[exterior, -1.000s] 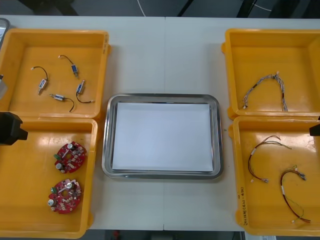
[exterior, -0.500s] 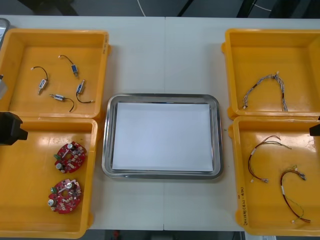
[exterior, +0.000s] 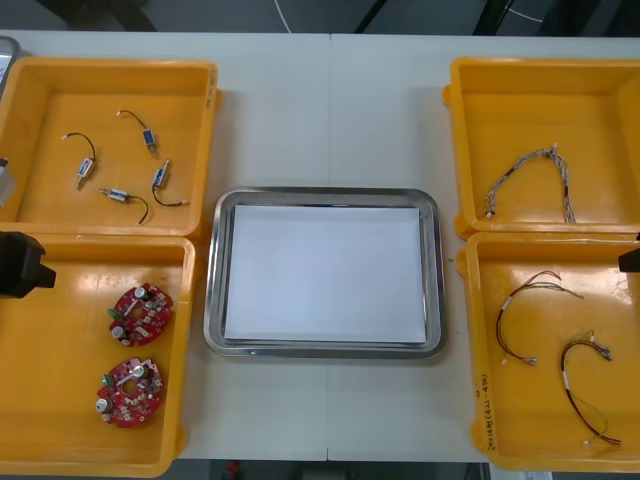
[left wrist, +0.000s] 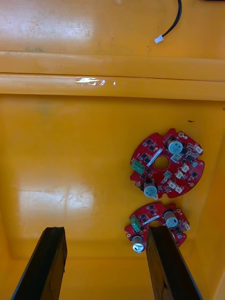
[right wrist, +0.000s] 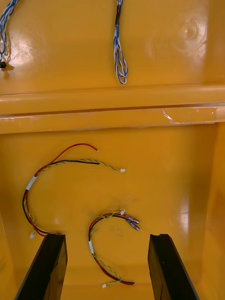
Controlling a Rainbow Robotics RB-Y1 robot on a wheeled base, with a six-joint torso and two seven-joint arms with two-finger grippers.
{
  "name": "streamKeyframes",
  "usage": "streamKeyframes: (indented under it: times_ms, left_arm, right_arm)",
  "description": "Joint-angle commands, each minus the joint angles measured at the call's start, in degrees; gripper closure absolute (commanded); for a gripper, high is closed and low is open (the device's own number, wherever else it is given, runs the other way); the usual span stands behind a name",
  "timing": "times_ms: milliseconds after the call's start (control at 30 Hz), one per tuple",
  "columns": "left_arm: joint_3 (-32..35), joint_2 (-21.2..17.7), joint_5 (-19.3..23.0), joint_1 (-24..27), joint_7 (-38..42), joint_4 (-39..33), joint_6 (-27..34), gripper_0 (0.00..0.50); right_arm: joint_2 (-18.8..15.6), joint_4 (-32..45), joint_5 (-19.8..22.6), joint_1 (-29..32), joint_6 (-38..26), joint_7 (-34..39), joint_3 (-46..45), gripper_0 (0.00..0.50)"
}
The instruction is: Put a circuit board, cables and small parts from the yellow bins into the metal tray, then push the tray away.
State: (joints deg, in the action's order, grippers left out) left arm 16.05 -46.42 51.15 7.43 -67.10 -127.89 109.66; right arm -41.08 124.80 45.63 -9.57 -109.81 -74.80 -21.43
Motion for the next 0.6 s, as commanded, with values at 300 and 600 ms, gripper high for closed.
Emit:
streamKeyframes:
  times_ms: [300,600]
  left_arm:
    - [0.39,-4.91,2.9,-8.13,-1.02,-3.24,-1.11,0.0]
    - [0.39,-6.84,4.92,-16.13,0.92,-7.81,-11.57,0.0]
  right_arm:
    - [1.35,2.29,0.34,3.16,-0.19,0.44,-3.36,0.0]
    - [1.7,8.01,0.25,11.68,-0.19,0.53,-3.18,0.0]
